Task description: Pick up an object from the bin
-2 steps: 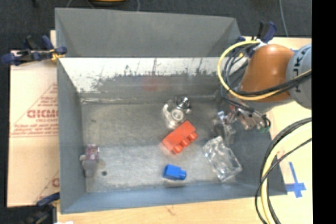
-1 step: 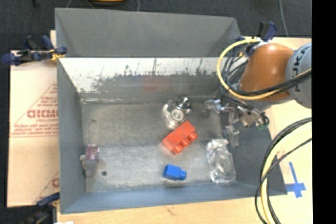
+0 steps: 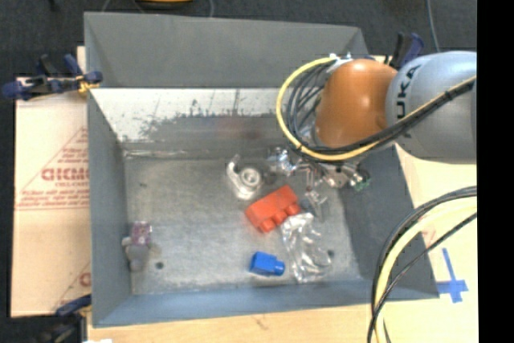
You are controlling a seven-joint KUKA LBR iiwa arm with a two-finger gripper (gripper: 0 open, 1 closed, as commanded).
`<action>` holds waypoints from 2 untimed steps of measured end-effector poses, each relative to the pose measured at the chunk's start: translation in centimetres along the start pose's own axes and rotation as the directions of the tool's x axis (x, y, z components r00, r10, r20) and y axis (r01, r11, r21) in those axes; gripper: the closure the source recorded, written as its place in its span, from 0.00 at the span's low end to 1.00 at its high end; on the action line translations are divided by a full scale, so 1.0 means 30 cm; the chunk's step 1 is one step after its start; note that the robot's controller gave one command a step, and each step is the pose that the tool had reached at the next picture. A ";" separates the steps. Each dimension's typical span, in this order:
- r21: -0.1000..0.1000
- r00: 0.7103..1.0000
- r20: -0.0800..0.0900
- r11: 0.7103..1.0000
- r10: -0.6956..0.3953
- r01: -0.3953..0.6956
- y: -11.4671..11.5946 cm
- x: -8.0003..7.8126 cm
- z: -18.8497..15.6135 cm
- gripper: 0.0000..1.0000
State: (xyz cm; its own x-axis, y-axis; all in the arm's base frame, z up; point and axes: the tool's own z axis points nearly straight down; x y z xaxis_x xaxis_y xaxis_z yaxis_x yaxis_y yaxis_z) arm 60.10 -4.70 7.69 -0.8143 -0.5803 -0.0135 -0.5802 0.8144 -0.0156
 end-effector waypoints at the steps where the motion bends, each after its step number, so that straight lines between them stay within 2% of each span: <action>1: 0.029 0.973 0.030 0.973 -0.228 0.227 0.102 -0.018 -0.019 0.00; 2: 0.011 0.975 0.020 0.975 -0.222 0.222 0.116 -0.010 -0.011 1.00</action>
Offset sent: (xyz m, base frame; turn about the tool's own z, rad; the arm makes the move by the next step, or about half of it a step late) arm -0.0291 0.0309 -0.0069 -0.2274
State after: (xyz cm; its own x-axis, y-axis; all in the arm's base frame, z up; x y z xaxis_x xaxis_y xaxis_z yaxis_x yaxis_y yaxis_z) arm 58.32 -1.68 7.96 -0.6644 -0.7468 -0.0299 -0.7463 0.6650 -0.0289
